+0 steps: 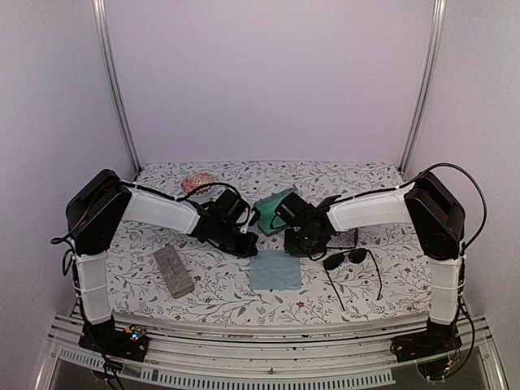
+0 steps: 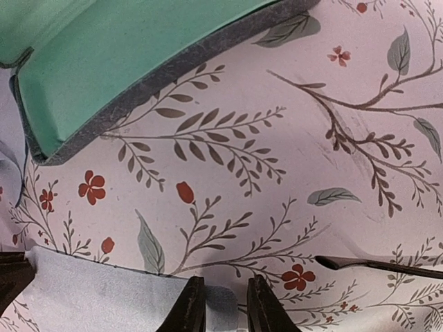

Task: Organize the sunglasses
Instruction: Fold the glasses cleaning cloth at the center of the board.

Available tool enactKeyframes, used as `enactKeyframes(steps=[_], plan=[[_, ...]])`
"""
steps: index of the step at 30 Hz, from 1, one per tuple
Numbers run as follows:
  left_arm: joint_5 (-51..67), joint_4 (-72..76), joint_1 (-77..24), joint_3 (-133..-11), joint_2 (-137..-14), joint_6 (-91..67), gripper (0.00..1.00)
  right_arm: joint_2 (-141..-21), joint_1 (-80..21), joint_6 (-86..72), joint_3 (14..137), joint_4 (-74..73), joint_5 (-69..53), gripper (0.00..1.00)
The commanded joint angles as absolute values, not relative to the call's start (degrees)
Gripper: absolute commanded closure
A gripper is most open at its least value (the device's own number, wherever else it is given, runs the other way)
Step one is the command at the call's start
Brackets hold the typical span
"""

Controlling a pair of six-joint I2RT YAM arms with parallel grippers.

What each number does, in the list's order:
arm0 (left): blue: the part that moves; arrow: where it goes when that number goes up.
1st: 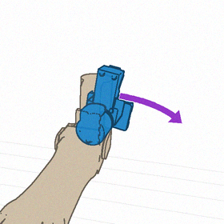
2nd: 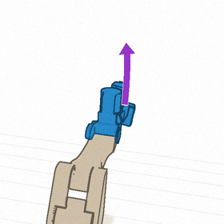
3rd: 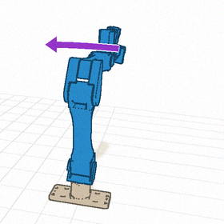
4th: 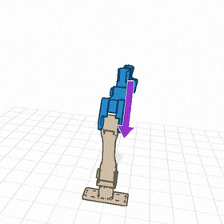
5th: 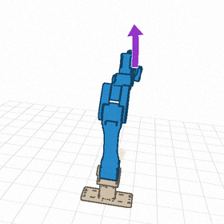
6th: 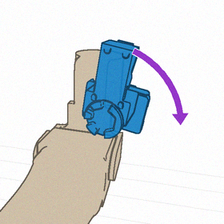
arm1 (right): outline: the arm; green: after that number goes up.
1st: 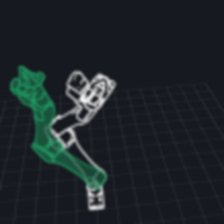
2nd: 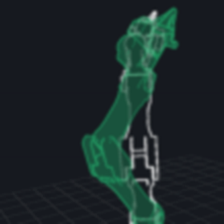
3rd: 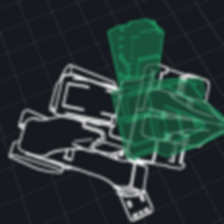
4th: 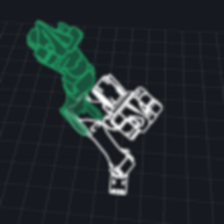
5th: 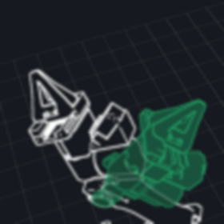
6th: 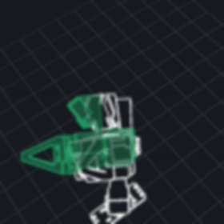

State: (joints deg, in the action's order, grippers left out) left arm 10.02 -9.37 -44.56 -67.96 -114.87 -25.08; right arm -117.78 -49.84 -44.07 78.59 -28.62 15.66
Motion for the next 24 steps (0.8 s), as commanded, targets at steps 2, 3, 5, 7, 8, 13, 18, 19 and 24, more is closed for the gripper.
enactKeyframes(steps=[2,3,5,7,8,13,18,19,24], plan=[[10.0,-10.9,-44.1,-67.3,-114.2,-25.0,1.0,-119.4,-49.6,-41.0,79.3,-28.9,12.0,0.8],[10.0,-10.9,-44.1,-67.3,-114.3,-25.0,1.0,-119.3,-49.6,-40.7,79.2,-28.6,11.1,0.84],[10.1,-10.8,-44.1,-67.4,-114.3,-25.0,1.0,-119.5,-49.6,-39.8,79.0,-28.4,10.6,0.86],[10.2,-10.7,-44.1,-67.5,-114.3,-25.0,1.0,-120.1,-49.6,-39.4,79.2,-28.5,10.6,0.89],[10.2,-10.7,-44.1,-67.5,-114.3,-25.0,1.0,-120.3,-49.6,-39.3,79.3,-28.5,10.4,0.9],[10.2,-10.5,-43.9,-67.2,-113.9,-25.0,1.0,-120.3,-49.6,-39.3,79.6,-28.4,10.8,0.97],[10.9,-8.2,-43.9,-65.8,-111.5,-24.4,1.0,-117.5,-49.6,-38.2,78.1,-26.2,13.3,0.98],[11.0,-7.6,-43.9,-65.4,-110.7,-24.3,1.0,-116.7,-49.6,-37.9,77.5,-25.0,13.7,0.98],[11.4,-4.8,-43.9,-62.4,-107.7,-23.7,1.0,-111.6,-49.6,-35.7,71.0,-17.5,13.9,0.98]])
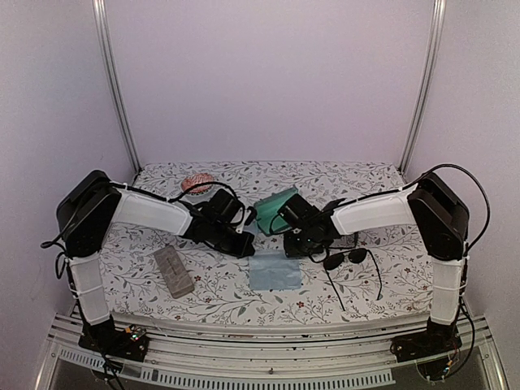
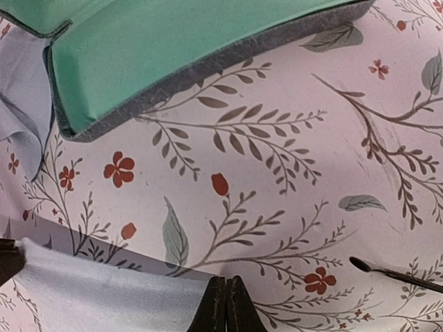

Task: Organize the sunglasses
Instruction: Fold the glasses cleaning cloth at the center of the board.

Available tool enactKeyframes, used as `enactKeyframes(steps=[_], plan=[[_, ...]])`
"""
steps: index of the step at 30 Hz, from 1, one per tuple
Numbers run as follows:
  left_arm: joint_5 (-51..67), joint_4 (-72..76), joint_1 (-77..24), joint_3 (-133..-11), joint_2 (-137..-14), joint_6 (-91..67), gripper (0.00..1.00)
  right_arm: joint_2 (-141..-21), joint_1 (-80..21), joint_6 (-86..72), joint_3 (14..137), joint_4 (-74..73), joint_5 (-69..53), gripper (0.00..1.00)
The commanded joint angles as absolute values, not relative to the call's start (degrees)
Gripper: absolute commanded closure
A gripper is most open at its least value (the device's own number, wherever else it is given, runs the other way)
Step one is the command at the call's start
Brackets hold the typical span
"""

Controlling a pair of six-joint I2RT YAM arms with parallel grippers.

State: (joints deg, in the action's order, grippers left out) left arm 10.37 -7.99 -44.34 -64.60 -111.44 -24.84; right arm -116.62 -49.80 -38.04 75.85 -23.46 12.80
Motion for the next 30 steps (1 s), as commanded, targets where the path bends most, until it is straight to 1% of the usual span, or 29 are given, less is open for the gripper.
enactKeyframes(steps=[1,7,15,21,26,30], plan=[[12.0,-4.0,-43.9,-61.7,-107.1,-23.7,1.0,-110.6,-49.7,-35.3,70.0,-15.9,14.1,0.98],[13.8,-1.2,-44.1,-58.5,-105.0,-24.0,1.0,-106.0,-50.7,-33.0,62.4,-7.2,14.4,0.98],[14.8,-0.9,-44.6,-56.5,-104.0,-23.6,1.0,-105.2,-53.4,-29.7,61.9,-5.5,14.9,0.98],[15.4,-1.0,-45.2,-54.8,-102.9,-23.4,1.0,-102.5,-54.5,-30.7,58.5,-4.7,16.6,0.98],[15.0,-0.4,-45.7,-54.4,-102.8,-23.4,1.0,-100.4,-55.0,-32.0,55.9,-4.1,20.9,0.98],[13.1,1.1,-46.0,-55.6,-103.3,-23.8,1.0,-100.5,-55.1,-33.3,56.1,-3.8,24.8,0.98]])
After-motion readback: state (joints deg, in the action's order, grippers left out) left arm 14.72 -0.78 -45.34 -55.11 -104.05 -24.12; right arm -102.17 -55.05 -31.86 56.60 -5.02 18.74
